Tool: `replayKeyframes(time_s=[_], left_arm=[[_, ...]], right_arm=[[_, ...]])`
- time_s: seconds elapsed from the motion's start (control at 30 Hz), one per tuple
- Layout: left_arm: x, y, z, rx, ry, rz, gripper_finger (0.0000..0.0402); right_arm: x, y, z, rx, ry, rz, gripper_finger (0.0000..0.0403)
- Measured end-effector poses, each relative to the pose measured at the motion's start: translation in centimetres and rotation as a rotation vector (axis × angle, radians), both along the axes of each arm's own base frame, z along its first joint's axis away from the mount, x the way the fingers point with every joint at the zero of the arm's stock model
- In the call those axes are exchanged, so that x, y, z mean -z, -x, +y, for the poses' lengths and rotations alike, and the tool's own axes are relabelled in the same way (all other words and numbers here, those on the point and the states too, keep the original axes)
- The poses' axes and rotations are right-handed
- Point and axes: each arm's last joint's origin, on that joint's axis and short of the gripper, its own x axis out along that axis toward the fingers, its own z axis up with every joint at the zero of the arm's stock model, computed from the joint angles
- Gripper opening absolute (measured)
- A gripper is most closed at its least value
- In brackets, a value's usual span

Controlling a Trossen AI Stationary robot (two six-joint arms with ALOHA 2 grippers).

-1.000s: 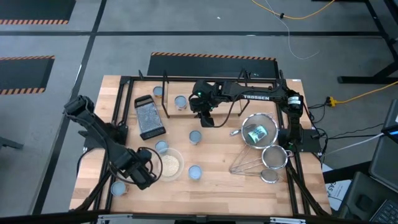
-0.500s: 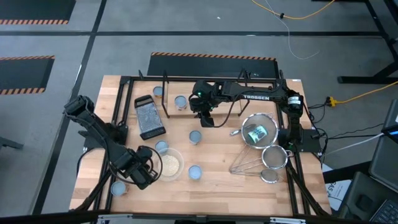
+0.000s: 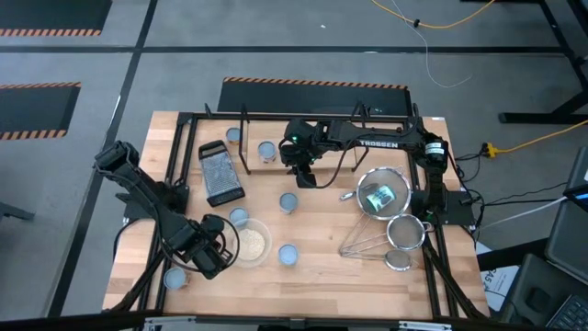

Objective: Pick and place cans onto a shelf
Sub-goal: Put the green chicken soup can on the shelf

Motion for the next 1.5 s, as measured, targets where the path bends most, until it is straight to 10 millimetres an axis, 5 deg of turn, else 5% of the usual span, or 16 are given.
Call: replayKeyframes(time_s=[0.87,1.07,1.27,1.5], left_arm=[[2.4,-0.6,-1.1,0.07,-0.053,0.108,0.0059],[2.4,-0.5,-1.0,0.103,-0.063,0.113,0.0008],[2.4,-0.5,-1.0,0.148,-0.063,0.116,0.0008],[1.1,-1.1,-1.5,0.263,-0.034,0.083,0.0004]], right_arm=[[-0.2,0.2,0.0,0.0,-0.001,0.004,0.0126],[-3.1,2.2,0.0,0.012,0.001,-0.007,0.0126],[-6.4,4.6,0.2,0.022,0.01,-0.047,0.0126],[-6.8,7.0,0.8,0.019,0.01,-0.069,0.0126]])
